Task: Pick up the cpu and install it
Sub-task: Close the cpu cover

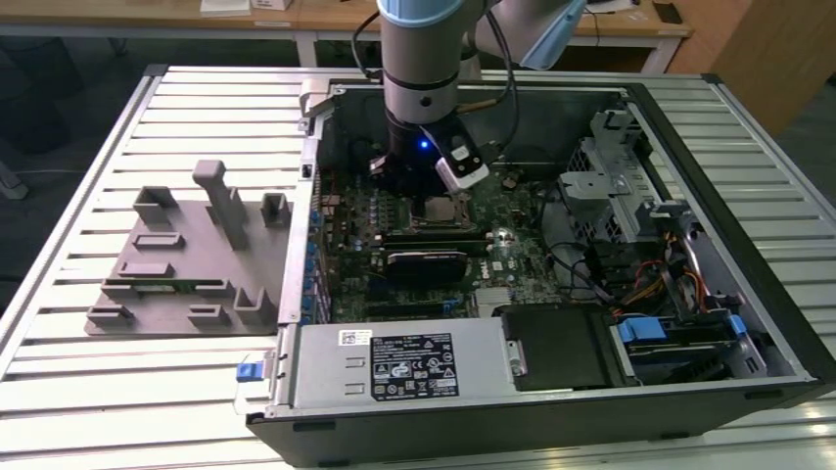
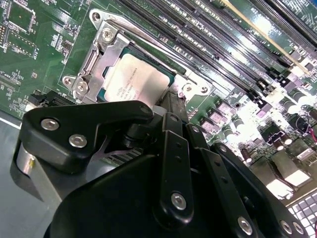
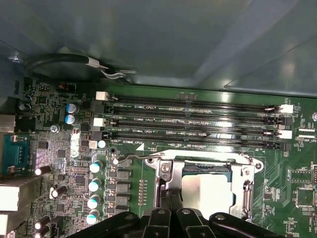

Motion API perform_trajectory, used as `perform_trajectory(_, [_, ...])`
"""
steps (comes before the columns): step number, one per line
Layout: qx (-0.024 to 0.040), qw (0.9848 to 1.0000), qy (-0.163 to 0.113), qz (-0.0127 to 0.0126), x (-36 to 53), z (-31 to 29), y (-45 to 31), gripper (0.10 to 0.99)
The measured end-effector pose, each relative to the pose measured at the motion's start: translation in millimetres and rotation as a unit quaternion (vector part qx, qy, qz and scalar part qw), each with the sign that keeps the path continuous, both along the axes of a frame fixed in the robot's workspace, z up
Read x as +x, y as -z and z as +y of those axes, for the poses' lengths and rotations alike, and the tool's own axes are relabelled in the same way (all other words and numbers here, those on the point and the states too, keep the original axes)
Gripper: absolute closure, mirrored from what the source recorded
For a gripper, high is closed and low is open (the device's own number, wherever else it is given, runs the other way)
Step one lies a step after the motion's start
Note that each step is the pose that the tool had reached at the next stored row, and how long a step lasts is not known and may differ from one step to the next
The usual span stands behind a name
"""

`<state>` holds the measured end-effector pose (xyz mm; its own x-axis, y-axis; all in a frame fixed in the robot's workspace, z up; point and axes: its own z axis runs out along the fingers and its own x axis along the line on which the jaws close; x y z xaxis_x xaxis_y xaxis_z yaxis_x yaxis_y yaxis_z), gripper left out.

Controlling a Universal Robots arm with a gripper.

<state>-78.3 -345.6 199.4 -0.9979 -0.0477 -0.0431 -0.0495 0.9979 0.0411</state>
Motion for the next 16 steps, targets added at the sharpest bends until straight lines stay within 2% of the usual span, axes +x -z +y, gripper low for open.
perform_trajectory(12, [-0.0012, 1.0000, 0.000, 0.0000, 4.2, 0.1, -0.1, 0.980])
perform_trajectory(16, [-0.0010, 1.0000, 0.000, 0.0000, 4.3, 0.2, -3.0, 0.980])
